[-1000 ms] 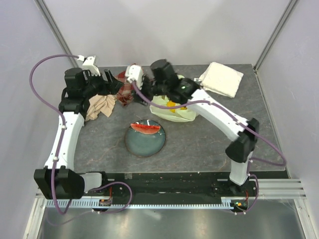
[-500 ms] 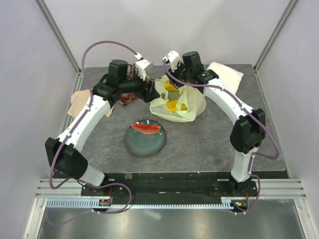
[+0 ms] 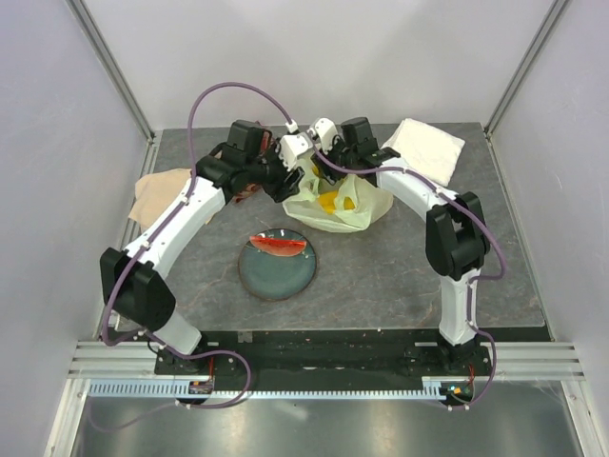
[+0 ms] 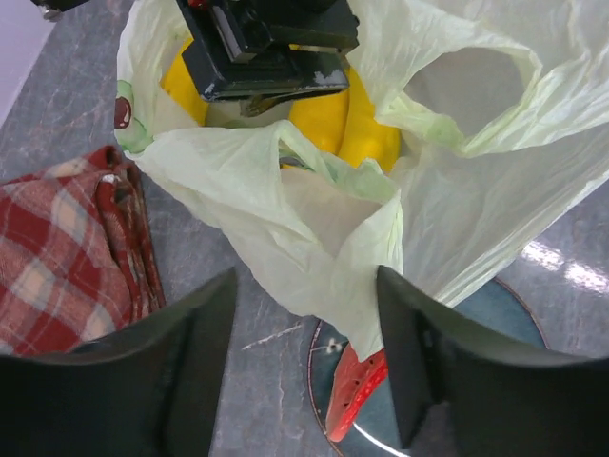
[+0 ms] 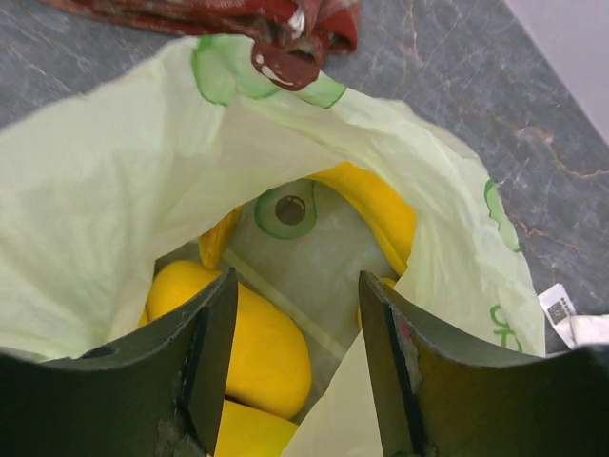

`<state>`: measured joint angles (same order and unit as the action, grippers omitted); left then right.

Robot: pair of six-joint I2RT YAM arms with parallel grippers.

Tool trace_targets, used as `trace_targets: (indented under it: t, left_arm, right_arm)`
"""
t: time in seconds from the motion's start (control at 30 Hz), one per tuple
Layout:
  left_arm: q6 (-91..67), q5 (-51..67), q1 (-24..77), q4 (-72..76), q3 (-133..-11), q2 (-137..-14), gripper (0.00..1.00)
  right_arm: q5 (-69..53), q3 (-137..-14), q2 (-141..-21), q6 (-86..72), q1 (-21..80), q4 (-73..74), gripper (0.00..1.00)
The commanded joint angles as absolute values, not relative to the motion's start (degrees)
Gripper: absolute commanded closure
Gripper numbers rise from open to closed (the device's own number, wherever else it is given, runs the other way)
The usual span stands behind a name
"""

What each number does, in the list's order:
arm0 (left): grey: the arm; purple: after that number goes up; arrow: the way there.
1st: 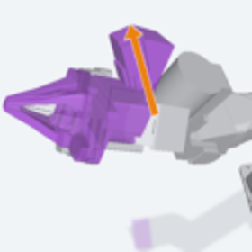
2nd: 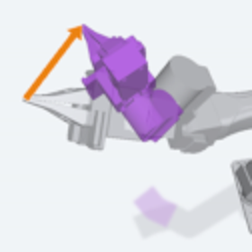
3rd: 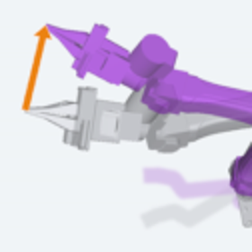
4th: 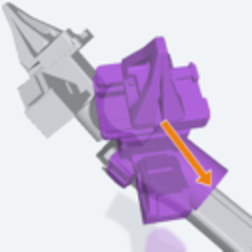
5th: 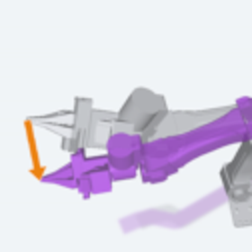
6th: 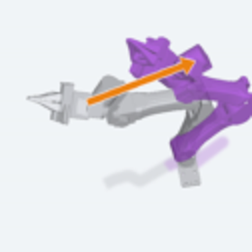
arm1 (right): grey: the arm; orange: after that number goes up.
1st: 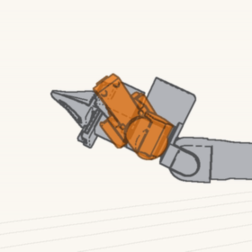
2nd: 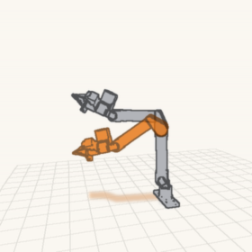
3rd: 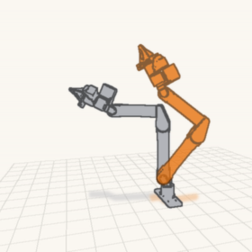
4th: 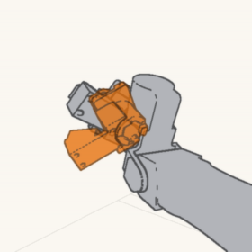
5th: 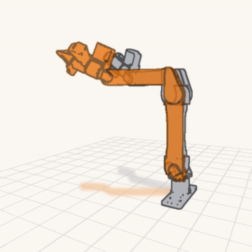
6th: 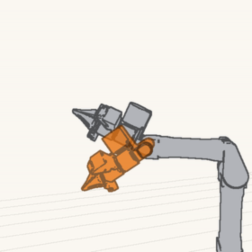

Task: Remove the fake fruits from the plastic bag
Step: Take out the fake fruit from the plastic bag.

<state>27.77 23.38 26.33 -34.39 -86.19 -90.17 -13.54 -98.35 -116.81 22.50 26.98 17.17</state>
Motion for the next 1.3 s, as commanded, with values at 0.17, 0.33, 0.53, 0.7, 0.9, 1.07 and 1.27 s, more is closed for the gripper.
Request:
trace_targets:
  t: [0.17,0.33,0.53,0.7,0.9,1.07,1.27]
  left_arm:
    - [31.2,15.2,28.0,-33.5,-88.5,-94.8,0.98]
    - [28.5,11.2,27.8,-30.5,-86.7,-92.1,0.98]
    - [25.0,8.8,27.2,-28.7,-86.5,-90.1,0.99]
    - [23.7,9.8,27.2,-28.5,-87.2,-90.8,0.99]
    - [23.2,10.5,27.2,-28.6,-88.9,-91.8,0.99]
    - [22.2,9.7,27.2,-28.3,-90.7,-93.1,0.98]
    - [19.8,7.8,27.2,-26.6,-91.3,-95.0,0.99]
  right_arm:
    - [-15.7,-100.3,-124.4,27.0,25.7,9.8,0.38]
    - [-15.1,-102.2,-127.1,31.5,24.0,7.3,0.35]
    - [-15.5,-105.4,-129.6,38.2,22.4,6.0,0.34]
    - [-15.7,-107.7,-131.1,42.2,22.0,6.1,0.33]
    - [-15.3,-110.3,-135.8,47.3,21.8,6.6,0.30]
    - [-16.5,-117.8,-141.2,49.0,21.4,12.3,0.32]
    - [-14.3,-121.5,-141.2,48.2,21.4,12.7,0.82]
